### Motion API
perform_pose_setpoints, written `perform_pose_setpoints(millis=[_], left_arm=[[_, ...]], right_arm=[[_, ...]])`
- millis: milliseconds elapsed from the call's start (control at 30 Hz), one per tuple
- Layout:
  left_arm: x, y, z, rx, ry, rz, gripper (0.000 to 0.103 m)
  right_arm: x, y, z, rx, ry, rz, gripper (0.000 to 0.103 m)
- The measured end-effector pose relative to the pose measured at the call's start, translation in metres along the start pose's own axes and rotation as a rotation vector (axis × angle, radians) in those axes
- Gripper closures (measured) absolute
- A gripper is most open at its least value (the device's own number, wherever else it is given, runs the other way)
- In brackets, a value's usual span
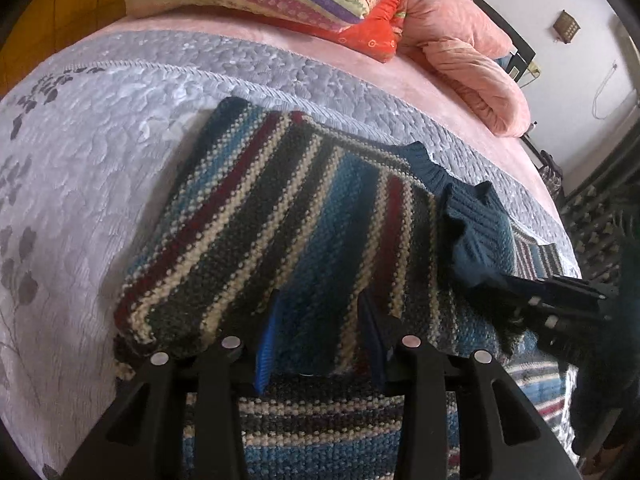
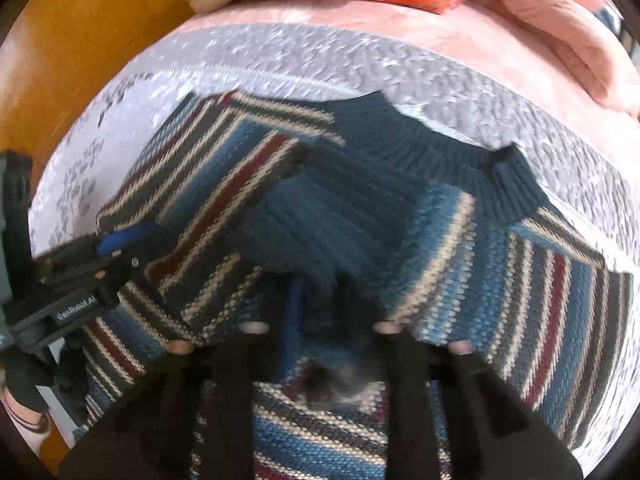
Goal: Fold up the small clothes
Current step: 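Grasp and straighten the second folded sleeve with the right gripper while the left gripper releases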
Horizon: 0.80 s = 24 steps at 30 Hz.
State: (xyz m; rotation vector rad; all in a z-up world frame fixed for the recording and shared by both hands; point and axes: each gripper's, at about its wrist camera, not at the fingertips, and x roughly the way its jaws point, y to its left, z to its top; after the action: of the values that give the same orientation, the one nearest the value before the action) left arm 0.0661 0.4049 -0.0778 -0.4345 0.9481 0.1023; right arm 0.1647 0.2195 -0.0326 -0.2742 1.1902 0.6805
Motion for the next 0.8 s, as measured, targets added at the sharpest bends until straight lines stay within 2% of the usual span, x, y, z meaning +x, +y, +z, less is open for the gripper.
perform_pose_setpoints(millis=[267, 367, 500, 533, 567, 600, 633, 800], left_arm=[[0.002, 0.000, -0.001, 0.009, -0.003, 0.004, 0.064], [0.002, -0.001, -0.002, 0.012, -0.005, 0.009, 0.064], [0.002, -0.002, -0.003, 0.021, -0.006, 0.016, 0.064], [0.002, -0.002, -0.003, 0.022, -0.006, 0.016, 0.064], [0.003, -0.002, -0.002, 0.022, -0.005, 0.016, 0.064], [0.002, -0.002, -0.002, 0.021, -0.003, 0.017, 0.064], [0.001, -0.003, -0.001, 0.020, -0.001, 0.019, 0.064], [-0.013, -0.019, 0.002, 0.044, -0.027, 0.007, 0.063]], right_arm=[[-0.056, -0.080, -0.033, 0.292, -0.126, 0.162, 0.091], [-0.062, -0.106, -0.053, 0.363, -0.111, 0.200, 0.090], [-0.057, -0.132, -0.083, 0.421, -0.070, 0.173, 0.084], [-0.057, -0.140, -0.092, 0.446, -0.069, 0.179, 0.082], [-0.057, -0.147, -0.101, 0.475, -0.075, 0.193, 0.069], [-0.059, -0.155, -0.107, 0.508, -0.086, 0.217, 0.050], [-0.061, -0.169, -0.115, 0.561, -0.107, 0.246, 0.046], [-0.058, -0.194, -0.121, 0.652, -0.138, 0.345, 0.045]])
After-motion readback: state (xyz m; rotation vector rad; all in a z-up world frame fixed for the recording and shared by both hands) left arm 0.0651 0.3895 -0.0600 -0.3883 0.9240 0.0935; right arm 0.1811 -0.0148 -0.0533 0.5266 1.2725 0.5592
